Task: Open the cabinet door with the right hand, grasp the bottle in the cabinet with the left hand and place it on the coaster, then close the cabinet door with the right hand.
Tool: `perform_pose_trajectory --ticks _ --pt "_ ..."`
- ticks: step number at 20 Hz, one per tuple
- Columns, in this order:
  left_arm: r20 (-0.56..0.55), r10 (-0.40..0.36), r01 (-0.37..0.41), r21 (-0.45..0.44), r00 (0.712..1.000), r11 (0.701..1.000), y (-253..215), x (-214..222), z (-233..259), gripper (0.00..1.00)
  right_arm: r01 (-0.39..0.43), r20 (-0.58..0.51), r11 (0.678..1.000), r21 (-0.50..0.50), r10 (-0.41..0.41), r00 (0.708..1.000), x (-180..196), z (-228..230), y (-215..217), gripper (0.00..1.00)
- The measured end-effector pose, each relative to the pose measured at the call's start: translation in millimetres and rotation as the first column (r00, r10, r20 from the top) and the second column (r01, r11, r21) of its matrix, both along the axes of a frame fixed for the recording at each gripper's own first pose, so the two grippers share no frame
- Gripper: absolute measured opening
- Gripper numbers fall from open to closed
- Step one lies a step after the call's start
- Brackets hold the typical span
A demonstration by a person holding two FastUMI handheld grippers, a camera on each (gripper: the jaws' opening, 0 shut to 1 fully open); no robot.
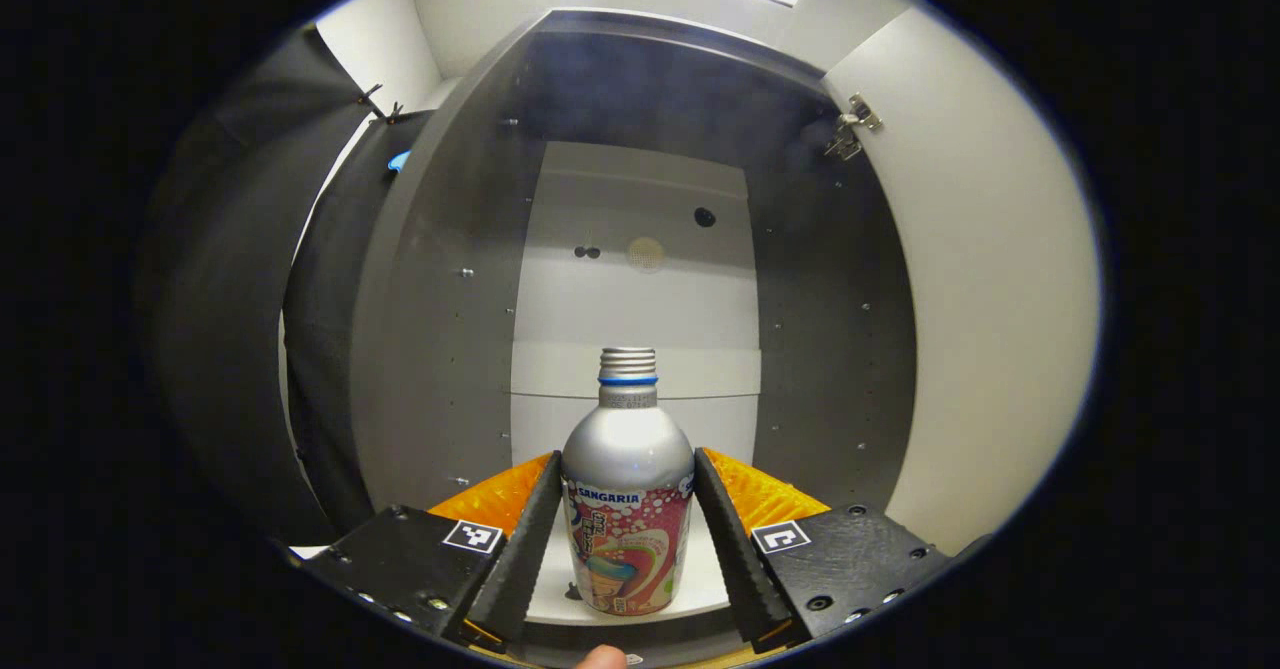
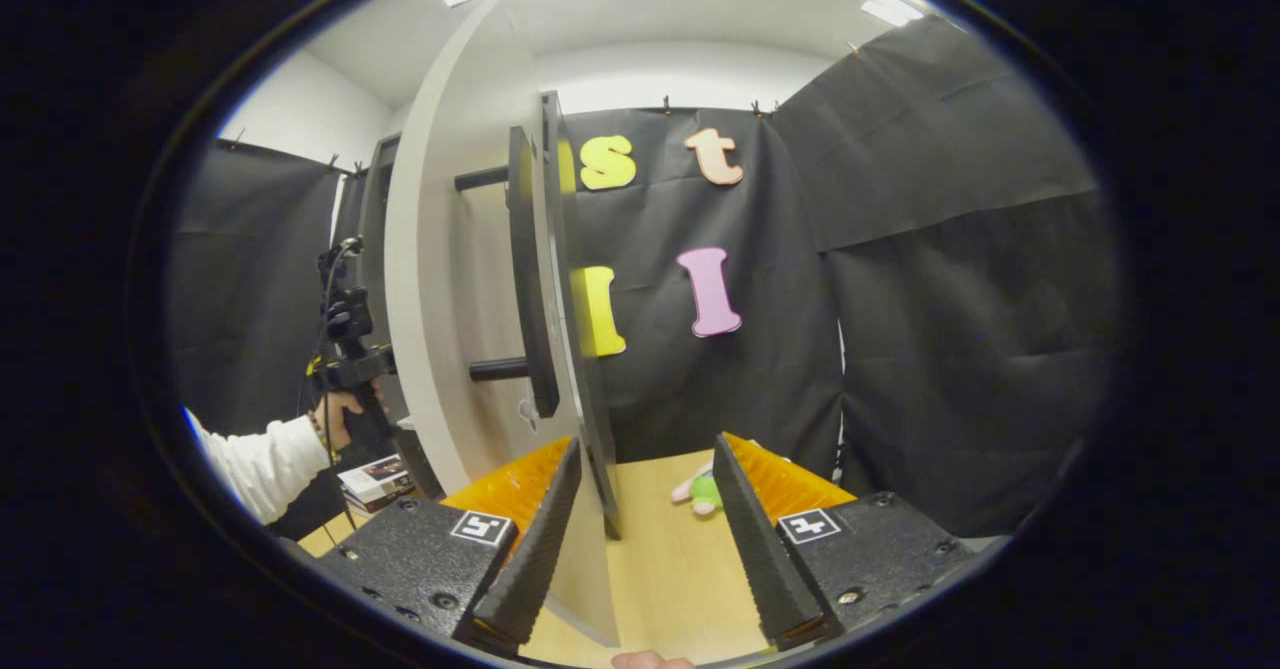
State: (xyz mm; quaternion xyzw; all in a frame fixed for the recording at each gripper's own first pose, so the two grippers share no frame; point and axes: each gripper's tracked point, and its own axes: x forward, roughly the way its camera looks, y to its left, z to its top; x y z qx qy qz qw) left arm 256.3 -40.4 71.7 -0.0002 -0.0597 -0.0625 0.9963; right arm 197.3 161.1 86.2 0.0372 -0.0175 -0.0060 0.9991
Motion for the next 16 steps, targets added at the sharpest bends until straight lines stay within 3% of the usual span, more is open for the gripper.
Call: perform_pose_trajectory --ticks 6,9,15,16 --pt "0.025 0.010 -0.010 0.032 1.000 0.999 15 -67 -17 0.75 -0.003 0.007 1.000 -0.013 0.003 1.000 3 1 -1 0.82" --pt "-0.012 0.038 -0.037 0.045 0.999 0.998 27 -98 -56 0.75 0.001 0.011 1.000 -0.028 -0.001 1.000 2 3 -2 0.80" --pt "-0.059 0.168 -0.162 0.084 0.984 0.983 60 -148 -143 0.75 0.019 0.013 1.000 -0.018 -0.018 1.000 3 1 -4 0.83" --pt "-0.075 0.184 -0.178 0.081 0.980 0.981 63 -159 -160 0.75 0.022 0.005 1.000 -0.016 -0.022 1.000 3 -1 -4 0.80"
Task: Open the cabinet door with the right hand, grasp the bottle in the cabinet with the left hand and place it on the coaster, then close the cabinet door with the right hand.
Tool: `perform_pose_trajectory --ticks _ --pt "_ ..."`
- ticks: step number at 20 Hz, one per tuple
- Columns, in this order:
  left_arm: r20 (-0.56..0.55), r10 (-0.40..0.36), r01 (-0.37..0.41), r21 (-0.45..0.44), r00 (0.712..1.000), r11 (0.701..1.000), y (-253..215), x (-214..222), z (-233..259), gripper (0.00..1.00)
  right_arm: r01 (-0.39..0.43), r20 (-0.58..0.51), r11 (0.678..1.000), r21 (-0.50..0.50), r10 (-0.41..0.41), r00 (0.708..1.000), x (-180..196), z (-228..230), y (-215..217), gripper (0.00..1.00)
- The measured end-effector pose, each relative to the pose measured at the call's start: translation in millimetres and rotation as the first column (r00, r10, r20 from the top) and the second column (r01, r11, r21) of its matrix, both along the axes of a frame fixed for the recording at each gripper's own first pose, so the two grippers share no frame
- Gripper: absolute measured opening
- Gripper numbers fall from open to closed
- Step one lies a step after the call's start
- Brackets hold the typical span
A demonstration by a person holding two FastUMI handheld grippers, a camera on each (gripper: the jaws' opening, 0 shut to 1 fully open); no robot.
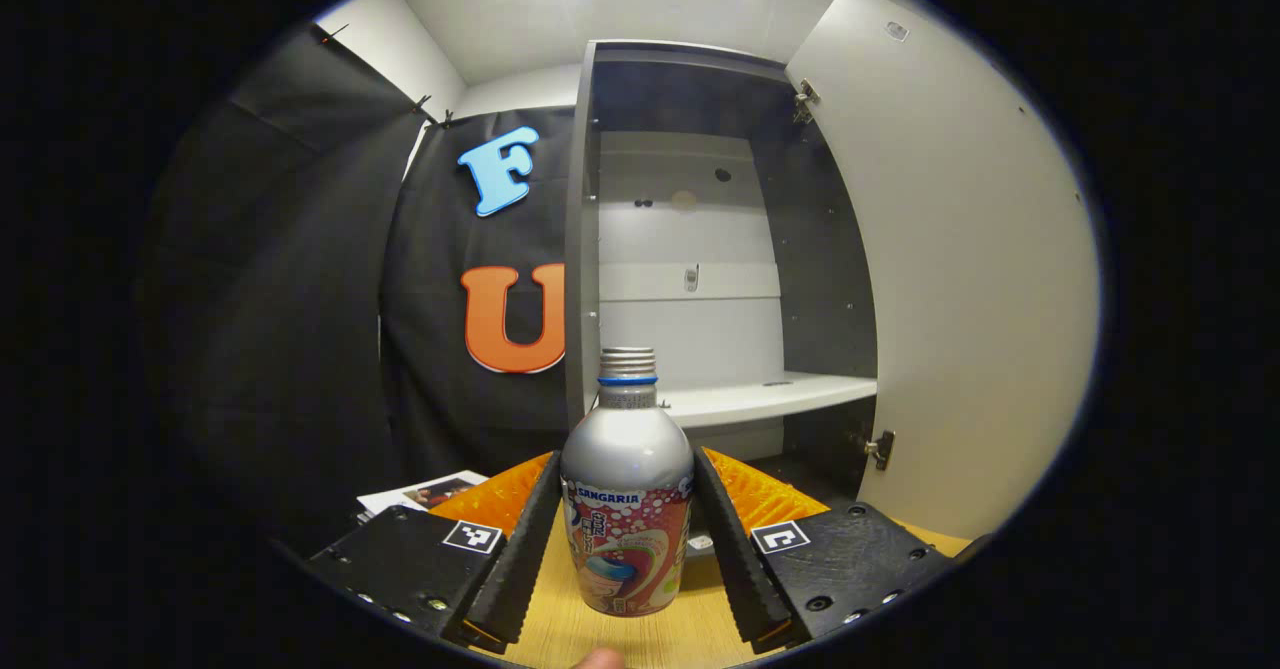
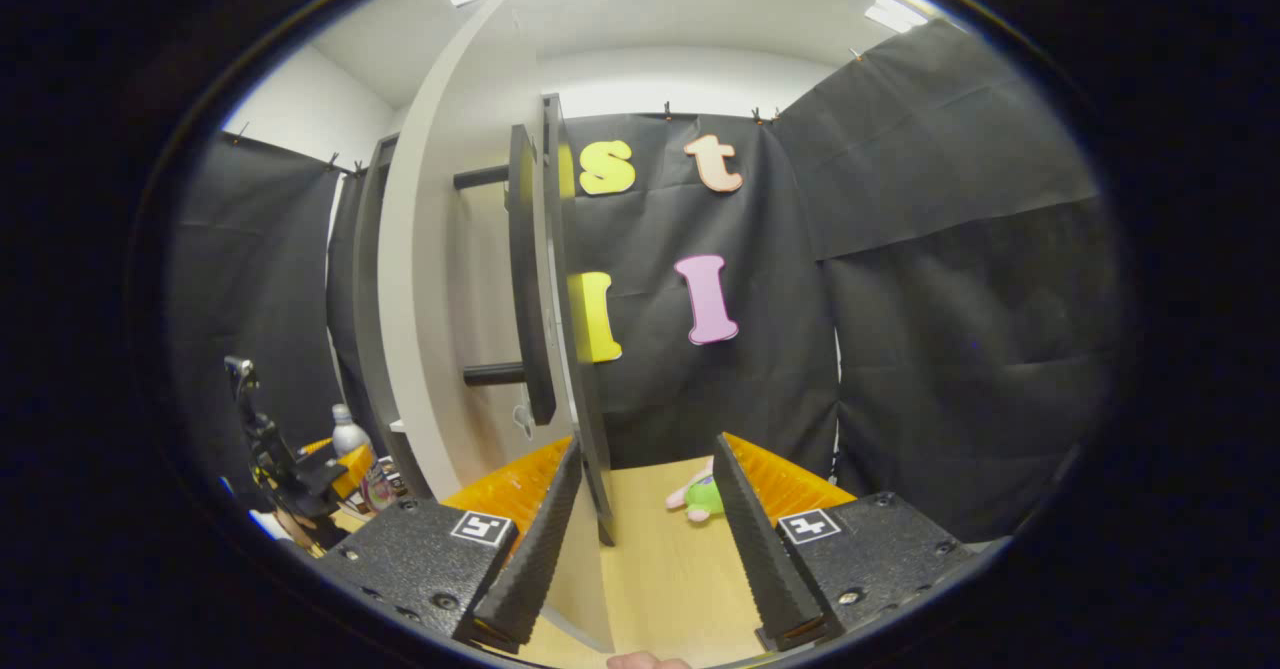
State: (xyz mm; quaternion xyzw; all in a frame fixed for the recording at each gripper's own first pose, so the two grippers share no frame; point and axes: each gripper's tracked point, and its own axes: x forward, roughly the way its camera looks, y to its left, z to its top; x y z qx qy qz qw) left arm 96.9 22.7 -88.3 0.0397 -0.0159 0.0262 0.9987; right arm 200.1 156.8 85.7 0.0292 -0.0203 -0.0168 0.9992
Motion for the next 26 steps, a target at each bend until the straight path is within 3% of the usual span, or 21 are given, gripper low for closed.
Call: perform_pose_trajectory --ticks 6,10,15,21,26 --pt "-0.153 0.104 -0.109 -0.023 0.983 0.994 14 -46 -108 0.76 0.016 -0.022 1.000 0.013 -0.016 1.000 -1 -2 0 0.83" --pt "-0.201 0.139 -0.146 -0.023 0.970 0.989 16 -63 -146 0.76 0.043 -0.026 0.999 -0.002 -0.043 0.999 0 -2 -4 0.80" --pt "-0.150 0.159 -0.155 0.038 0.976 0.987 17 -75 -153 0.76 0.052 -0.033 0.999 -0.004 -0.052 0.998 3 -2 -6 0.80" --pt "-0.100 0.182 -0.180 0.030 0.978 0.983 20 -85 -154 0.76 0.084 -0.045 0.993 -0.088 -0.088 0.995 4 -2 -15 0.83" --pt "-0.122 0.166 -0.163 0.031 0.979 0.986 18 -85 -159 0.80 0.071 -0.045 0.995 -0.076 -0.075 0.996 3 -2 -13 0.83"
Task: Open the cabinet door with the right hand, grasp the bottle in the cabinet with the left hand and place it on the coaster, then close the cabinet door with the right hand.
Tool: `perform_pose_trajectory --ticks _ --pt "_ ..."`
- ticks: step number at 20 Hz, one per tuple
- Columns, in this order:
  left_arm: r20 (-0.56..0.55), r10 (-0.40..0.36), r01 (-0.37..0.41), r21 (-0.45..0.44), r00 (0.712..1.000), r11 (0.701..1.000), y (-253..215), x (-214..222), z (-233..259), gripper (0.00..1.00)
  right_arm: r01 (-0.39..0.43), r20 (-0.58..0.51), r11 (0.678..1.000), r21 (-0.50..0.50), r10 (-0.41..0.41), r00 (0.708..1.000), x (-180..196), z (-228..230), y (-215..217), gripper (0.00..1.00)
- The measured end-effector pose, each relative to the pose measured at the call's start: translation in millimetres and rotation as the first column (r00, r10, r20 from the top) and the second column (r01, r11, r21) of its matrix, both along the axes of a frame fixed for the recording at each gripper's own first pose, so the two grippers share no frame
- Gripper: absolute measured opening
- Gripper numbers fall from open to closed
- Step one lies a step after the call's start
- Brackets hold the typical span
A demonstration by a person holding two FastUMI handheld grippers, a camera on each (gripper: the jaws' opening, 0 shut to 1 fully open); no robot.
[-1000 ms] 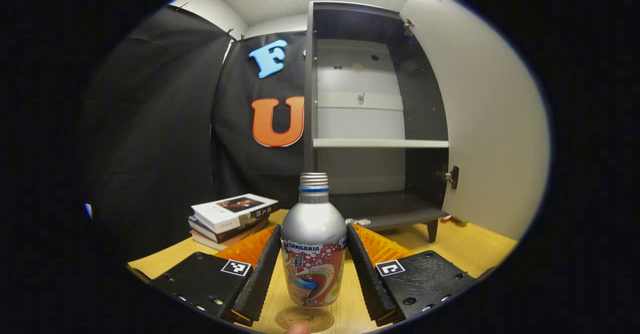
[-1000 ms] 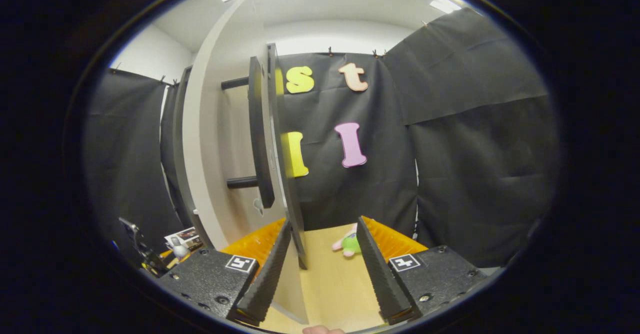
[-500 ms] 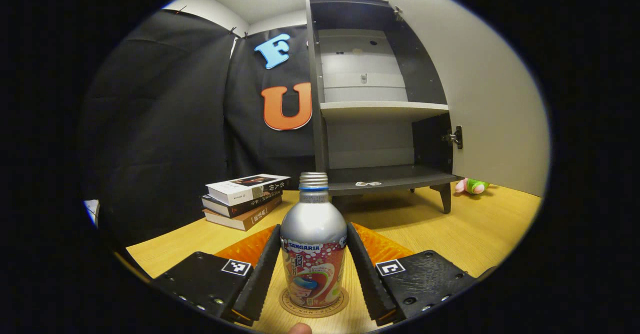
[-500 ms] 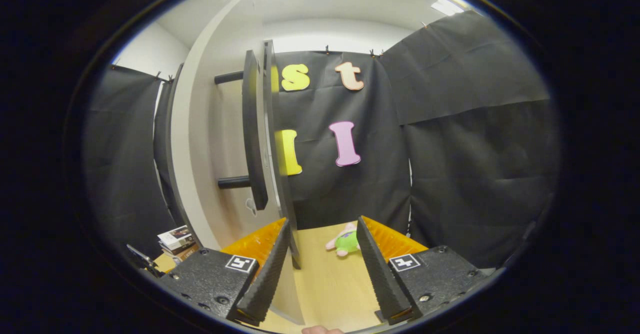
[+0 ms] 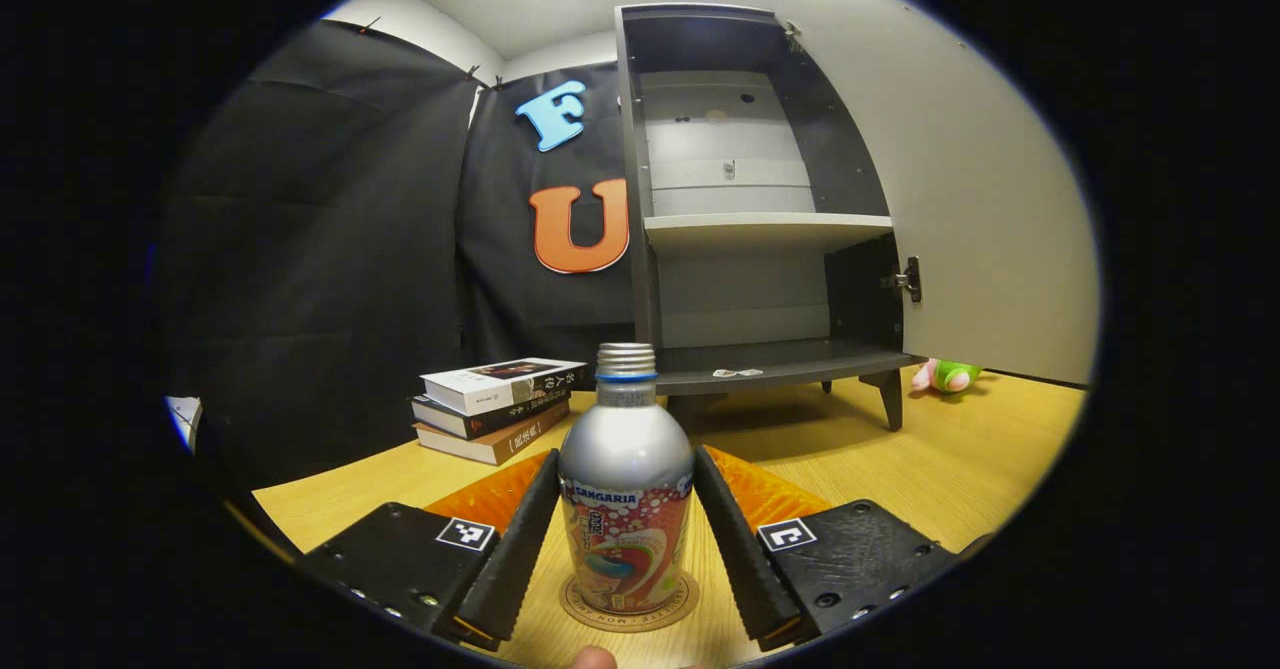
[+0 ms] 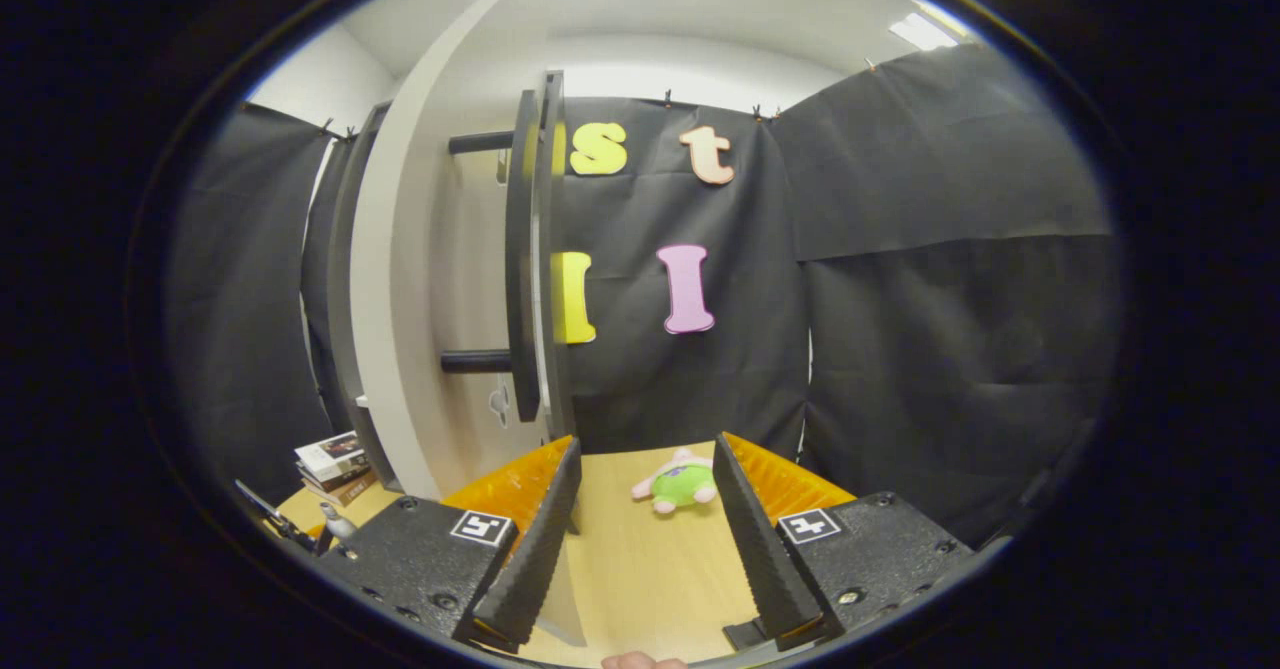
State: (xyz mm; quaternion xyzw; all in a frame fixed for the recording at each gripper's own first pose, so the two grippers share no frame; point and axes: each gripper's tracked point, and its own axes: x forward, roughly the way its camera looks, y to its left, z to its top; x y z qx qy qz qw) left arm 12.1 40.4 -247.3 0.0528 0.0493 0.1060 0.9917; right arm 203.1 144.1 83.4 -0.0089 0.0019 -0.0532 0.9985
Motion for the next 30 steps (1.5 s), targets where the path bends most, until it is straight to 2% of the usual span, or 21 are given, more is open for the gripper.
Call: perform_pose_trajectory --ticks 3,8,9,12,15,17,18,22,23,24,25,26,28,29,30 --pt "-0.012 0.011 -0.011 -0.014 1.000 1.000 4 -5 -2 0.81 -0.007 0.002 1.000 0.009 0.006 1.000 1 0 0 0.83" --pt "-0.025 -0.010 0.009 -0.025 1.000 1.000 3 -6 -3 0.90 -0.011 0.004 1.000 0.000 0.011 1.000 1 0 -1 0.80" --pt "-0.029 -0.011 0.010 -0.025 1.000 1.000 3 -7 -3 0.90 -0.013 0.003 1.000 0.001 0.013 1.000 1 0 0 0.83" --pt "-0.027 -0.006 0.005 -0.023 1.000 1.000 3 -8 -1 0.90 -0.016 0.006 1.000 -0.005 0.016 1.000 1 0 0 0.80" --pt "-0.005 0.008 -0.008 -0.013 1.000 1.000 5 -14 16 0.92 -0.021 0.009 1.000 -0.010 0.021 1.000 2 1 -1 0.83" --pt "0.030 0.013 -0.013 -0.018 0.999 1.000 3 -23 45 1.00 -0.023 0.009 1.000 -0.006 0.023 1.000 2 1 0 0.83" --pt "0.049 0.009 -0.008 -0.019 0.999 1.000 2 -26 64 0.96 -0.022 0.011 1.000 -0.005 0.022 1.000 1 2 0 0.83" --pt "0.129 -0.063 0.065 -0.013 0.990 0.998 -12 -30 163 0.96 -0.038 0.022 0.999 -0.007 0.038 0.999 5 4 0 0.83" --pt "0.132 -0.089 0.091 -0.011 0.987 0.996 -17 -30 185 0.95 -0.046 0.026 0.999 -0.001 0.046 0.999 6 4 2 0.80" --pt "0.138 -0.116 0.118 -0.007 0.984 0.993 -21 -30 206 1.00 -0.056 0.028 0.998 0.005 0.055 0.998 7 4 3 0.83" --pt "0.144 -0.134 0.136 0.000 0.980 0.991 -23 -30 228 0.96 -0.062 0.025 0.998 0.012 0.062 0.998 8 4 4 0.83" --pt "0.152 -0.148 0.148 0.010 0.977 0.989 -24 -31 247 0.96 -0.065 0.013 0.998 0.019 0.065 0.998 8 3 4 0.83" --pt "0.154 -0.168 0.166 0.023 0.974 0.986 -27 -32 273 0.95 -0.074 0.002 0.997 0.017 0.074 0.997 8 2 6 0.83" --pt "0.154 -0.176 0.177 0.009 0.972 0.984 -30 -33 279 0.96 -0.073 0.002 0.997 0.008 0.073 0.997 8 3 5 0.80" --pt "0.153 -0.192 0.197 -0.014 0.969 0.980 -33 -35 281 0.96 -0.072 0.003 0.997 -0.004 0.072 0.997 8 4 6 0.83"
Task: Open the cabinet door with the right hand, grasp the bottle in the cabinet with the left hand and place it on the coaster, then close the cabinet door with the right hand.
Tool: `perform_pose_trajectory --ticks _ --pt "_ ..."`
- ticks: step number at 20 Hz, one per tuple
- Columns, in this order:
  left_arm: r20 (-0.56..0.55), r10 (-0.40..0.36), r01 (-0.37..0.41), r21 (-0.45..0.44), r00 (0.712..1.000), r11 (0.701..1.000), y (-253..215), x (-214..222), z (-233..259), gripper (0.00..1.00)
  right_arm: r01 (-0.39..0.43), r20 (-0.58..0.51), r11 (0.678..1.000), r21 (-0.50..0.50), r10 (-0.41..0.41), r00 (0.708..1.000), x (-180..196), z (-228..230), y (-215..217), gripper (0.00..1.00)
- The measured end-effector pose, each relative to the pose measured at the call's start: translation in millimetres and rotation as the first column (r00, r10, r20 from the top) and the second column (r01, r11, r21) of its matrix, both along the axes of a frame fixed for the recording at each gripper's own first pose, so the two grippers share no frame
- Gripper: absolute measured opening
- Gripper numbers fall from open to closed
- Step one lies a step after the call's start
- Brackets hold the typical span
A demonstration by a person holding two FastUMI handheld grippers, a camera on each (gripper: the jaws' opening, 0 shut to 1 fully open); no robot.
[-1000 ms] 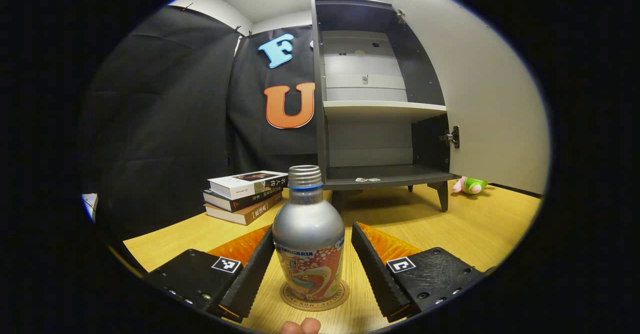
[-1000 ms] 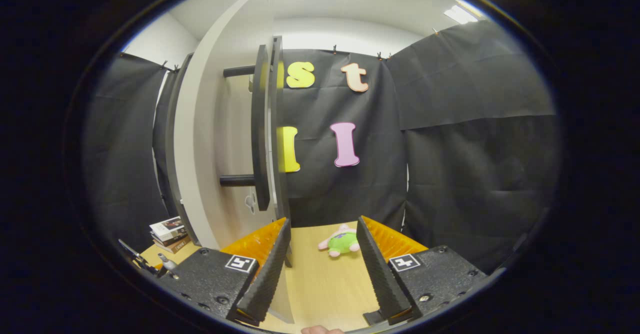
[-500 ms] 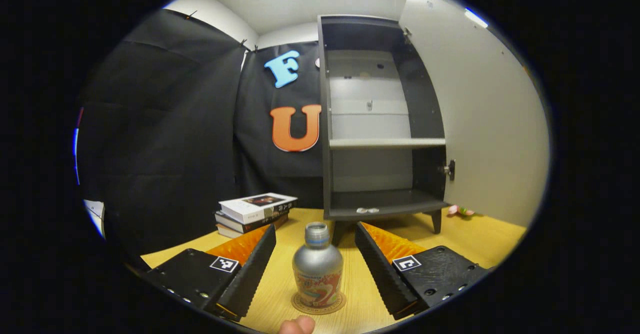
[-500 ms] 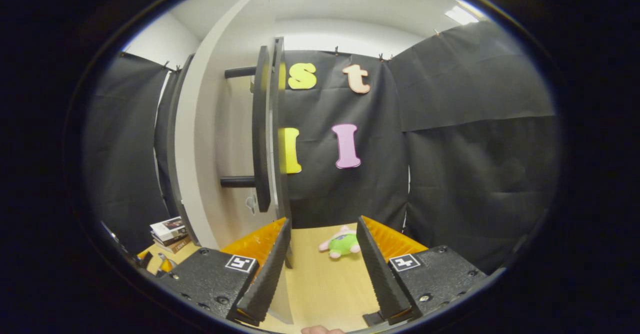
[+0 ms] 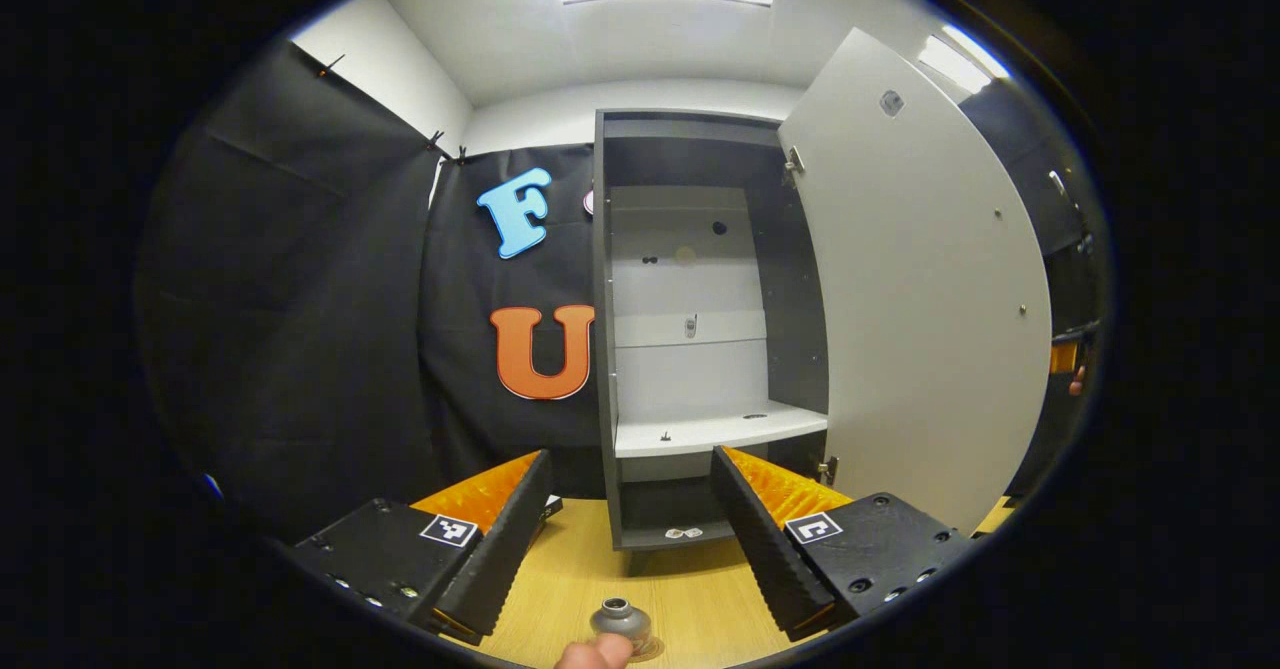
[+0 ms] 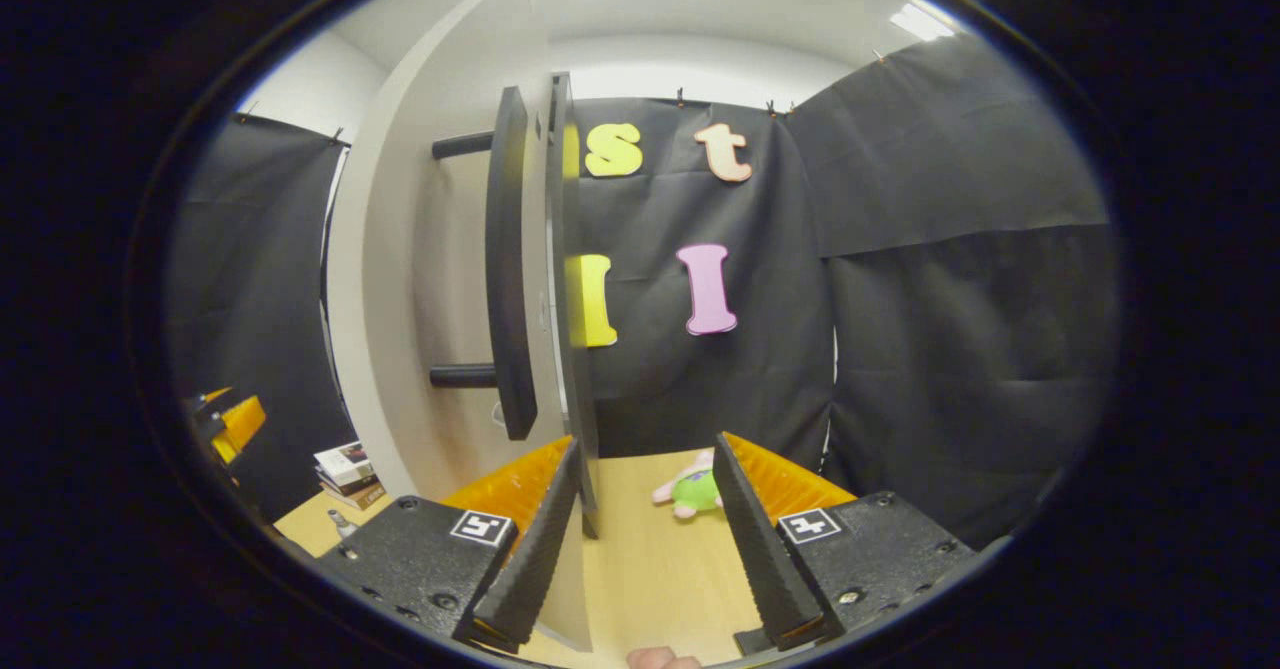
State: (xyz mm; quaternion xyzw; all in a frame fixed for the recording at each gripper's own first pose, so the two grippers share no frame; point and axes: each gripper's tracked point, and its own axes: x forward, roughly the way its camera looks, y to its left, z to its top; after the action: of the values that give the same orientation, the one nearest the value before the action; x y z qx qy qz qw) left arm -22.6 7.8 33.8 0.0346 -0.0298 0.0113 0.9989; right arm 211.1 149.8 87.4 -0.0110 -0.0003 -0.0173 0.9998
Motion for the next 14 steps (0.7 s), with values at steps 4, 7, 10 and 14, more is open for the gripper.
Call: perform_pose_trajectory --ticks 4,7,10,14 --pt "-0.040 0.005 -0.008 -0.060 0.999 0.998 9 -10 -10 0.95 0.011 0.005 1.000 -0.016 -0.010 1.000 1 0 0 0.83" --pt "-0.084 0.026 -0.034 -0.099 0.996 0.994 22 -16 -31 0.95 -0.006 0.000 1.000 0.009 0.006 1.000 1 -2 10 0.80" --pt "-0.110 0.063 -0.077 -0.128 0.992 0.989 39 -20 -44 0.95 -0.039 0.001 0.999 0.020 0.039 0.999 2 -3 26 0.82" --pt "-0.109 0.097 -0.111 -0.126 0.989 0.986 57 -21 -44 0.94 -0.084 0.012 0.996 -0.011 0.084 0.996 7 0 64 0.82"
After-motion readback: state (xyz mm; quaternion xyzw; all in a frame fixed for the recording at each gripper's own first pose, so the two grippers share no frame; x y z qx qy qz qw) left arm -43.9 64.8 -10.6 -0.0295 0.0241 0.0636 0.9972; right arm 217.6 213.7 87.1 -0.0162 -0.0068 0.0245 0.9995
